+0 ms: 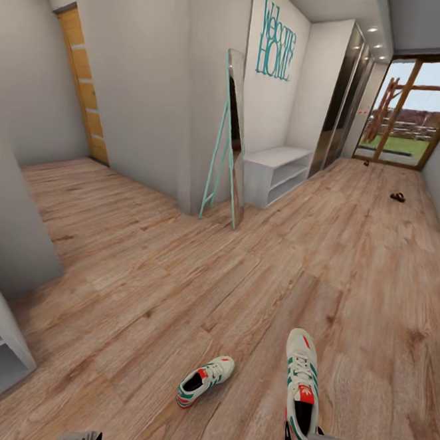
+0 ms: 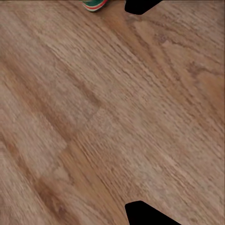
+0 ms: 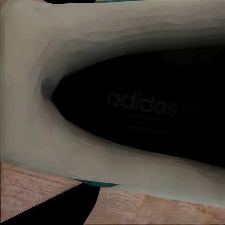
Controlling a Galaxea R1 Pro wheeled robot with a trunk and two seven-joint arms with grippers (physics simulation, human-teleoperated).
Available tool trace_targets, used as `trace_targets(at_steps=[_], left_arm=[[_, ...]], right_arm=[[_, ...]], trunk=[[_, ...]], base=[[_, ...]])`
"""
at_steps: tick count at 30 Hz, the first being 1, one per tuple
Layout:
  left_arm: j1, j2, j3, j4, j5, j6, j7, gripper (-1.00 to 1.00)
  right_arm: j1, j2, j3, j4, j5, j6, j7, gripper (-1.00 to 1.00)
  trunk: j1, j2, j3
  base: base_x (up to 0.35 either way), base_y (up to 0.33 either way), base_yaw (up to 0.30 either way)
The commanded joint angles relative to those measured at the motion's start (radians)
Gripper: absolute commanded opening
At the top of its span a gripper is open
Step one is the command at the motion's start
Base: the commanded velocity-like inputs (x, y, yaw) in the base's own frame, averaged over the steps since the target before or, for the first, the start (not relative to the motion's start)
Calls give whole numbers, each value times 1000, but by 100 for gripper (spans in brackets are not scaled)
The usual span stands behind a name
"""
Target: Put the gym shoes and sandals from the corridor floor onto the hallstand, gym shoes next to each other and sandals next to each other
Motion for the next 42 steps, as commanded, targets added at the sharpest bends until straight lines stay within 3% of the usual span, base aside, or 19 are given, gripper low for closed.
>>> trace_targets(at_steps=[1,13,29,42], left_arm=[[0,0,4,1,10,-1,-10,100],[0,0,4,0,10,-1,-12,100],[0,0,3,0,11,-3,-12,100],[0,0,4,-1,11,-3,-12,100]], right_arm=[[-1,0,1,1,9,-1,-8,-100],[0,0,1,1,8,-1,-8,-100],[0,0,1,1,8,-1,-8,-100],[0,0,1,1,8,-1,-8,-100]], trunk=[[0,0,-1],[0,0,-1],[0,0,-1],[0,0,-1]], base=[[0,0,-288],[0,12,-288],[0,267,-287],[0,17,-287]])
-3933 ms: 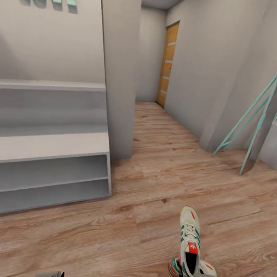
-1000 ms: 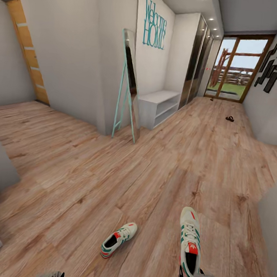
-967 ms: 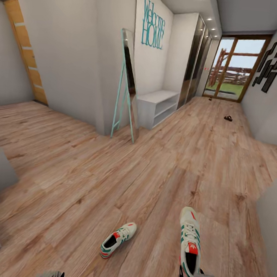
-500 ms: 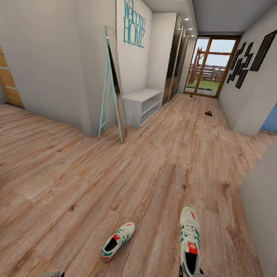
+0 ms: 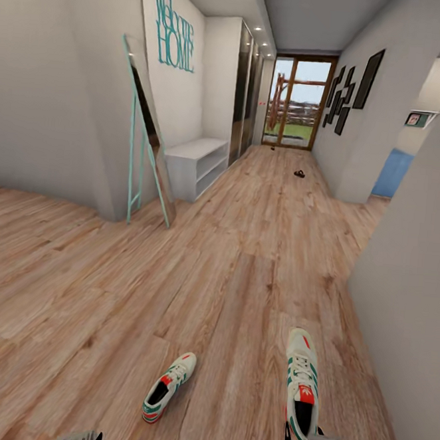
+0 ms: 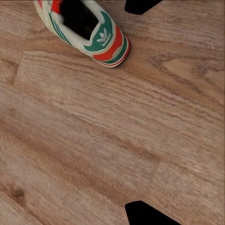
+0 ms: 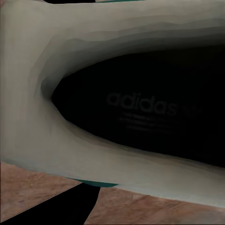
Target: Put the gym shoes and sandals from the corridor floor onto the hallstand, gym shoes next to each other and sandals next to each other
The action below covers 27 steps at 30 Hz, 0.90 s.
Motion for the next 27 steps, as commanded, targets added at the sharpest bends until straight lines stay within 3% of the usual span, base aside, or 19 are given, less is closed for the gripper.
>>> trace_targets(at_steps=[1,16,27], left_arm=[[0,0,4,1,10,-1,-10,100],[0,0,4,1,9,-1,-10,100],[0,-1,4,1,8,-1,-10,100]], right_arm=[[-1,0,0,1,9,-1,-8,-100],[-1,0,0,1,9,-1,-8,-100],[-1,-1,2,1,11,-1,-4,-100]], trunk=[[0,0,-1],[0,0,-1],[0,0,-1]], base=[[0,0,-287],[0,0,-285],[0,0,-48]])
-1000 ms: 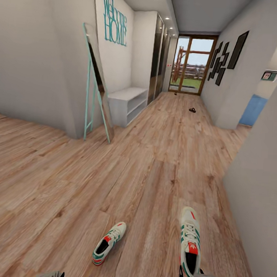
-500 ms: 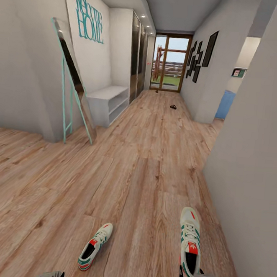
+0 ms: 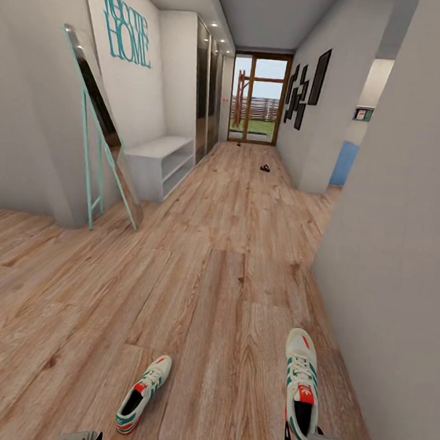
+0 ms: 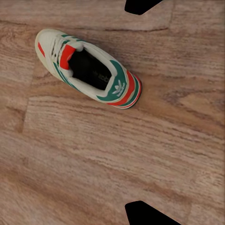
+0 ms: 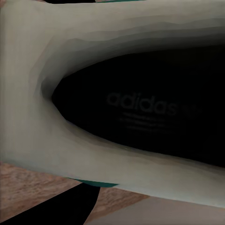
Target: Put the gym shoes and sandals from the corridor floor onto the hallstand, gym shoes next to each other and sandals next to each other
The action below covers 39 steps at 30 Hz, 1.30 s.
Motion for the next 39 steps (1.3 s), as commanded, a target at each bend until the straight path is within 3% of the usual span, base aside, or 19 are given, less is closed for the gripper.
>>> trace_targets(at_steps=[1,14,34,36,37,39], left_arm=[[-1,0,5,1,10,-1,-10,100],[-1,0,5,2,9,-1,-10,100],[-1,1,5,1,6,-1,-10,100],[-1,1,0,1,3,0,-11,100],[-1,2,-5,0,-1,1,-12,100],[-1,2,-7,0,-3,2,-13,100]], right_arm=[[-1,1,0,1,8,-1,-10,-100],[-1,3,0,1,6,-1,-11,-100],[-1,4,4,-8,10,0,-8,-100],[-2,4,12,-55,21,3,-6,-100],[-1,4,20,-132,37,28,-7,-100],[-1,4,28,-197,52,71,-7,-100]], trunk=[[0,0,-1],[0,0,-1],[0,0,-1],[0,0,-1],[0,0,-1],[0,0,-1]], base=[[0,0,-1],[-66,62,-13],[-89,224,-243],[-1,26,-46],[0,9,-16],[0,7,-11]])
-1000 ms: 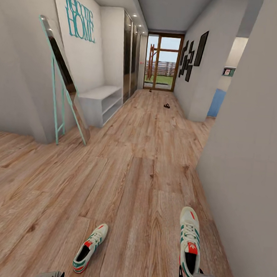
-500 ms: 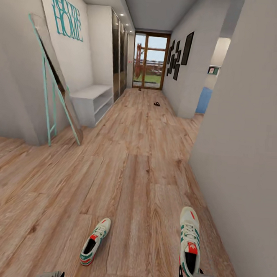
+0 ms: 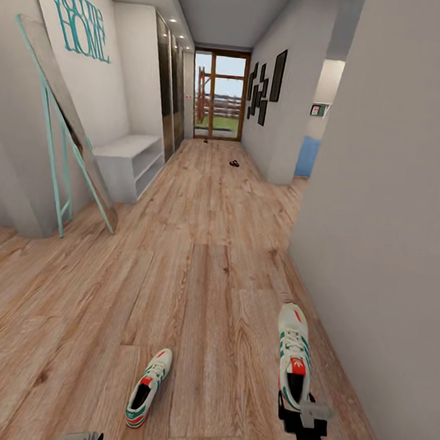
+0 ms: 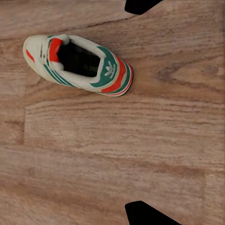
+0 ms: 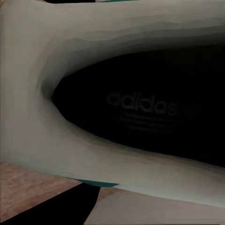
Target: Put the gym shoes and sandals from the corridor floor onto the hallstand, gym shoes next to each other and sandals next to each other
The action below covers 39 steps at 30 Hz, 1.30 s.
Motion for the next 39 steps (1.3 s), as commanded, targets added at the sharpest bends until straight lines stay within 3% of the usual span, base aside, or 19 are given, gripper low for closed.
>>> trace_targets(at_steps=[1,5,6,7,11,13,18,21,30,39], left_arm=[[-1,1,4,1,4,0,-11,100],[-2,2,4,0,-17,3,-13,100],[-3,2,4,0,-43,7,-14,100],[-3,3,5,0,-63,10,-16,100],[-12,4,5,0,-130,19,-21,100],[-15,4,5,-1,-157,26,-22,100],[-37,2,6,-10,-279,97,-24,100],[-45,0,7,-11,-310,115,-23,100],[-48,-1,5,-11,-332,124,-23,100],[-48,-2,5,-8,-334,126,-23,100]], right_arm=[[0,0,11,-69,24,72,-10,-100],[-1,1,22,-218,42,273,14,-100],[-3,1,26,-325,48,417,70,-100],[-4,2,27,-391,50,491,121,-100],[-7,7,29,-562,52,618,289,-100],[-9,8,29,-605,52,640,334,-100],[-12,10,26,-669,53,702,412,-100],[-13,10,27,-668,54,713,421,-100],[-12,7,24,-645,56,719,426,-100],[-12,-2,20,-561,56,716,428,-100]], trunk=[[0,0,-1],[0,0,-1],[0,0,-1],[0,0,-1],[0,0,-1],[0,0,-1],[0,0,-1],[0,0,-1],[0,0,-1],[0,0,-1]], base=[[0,4,-7],[0,2,-4],[0,1,-1],[0,0,0],[0,0,0],[0,0,0],[0,0,0],[0,0,0],[19,0,0],[271,0,0]])
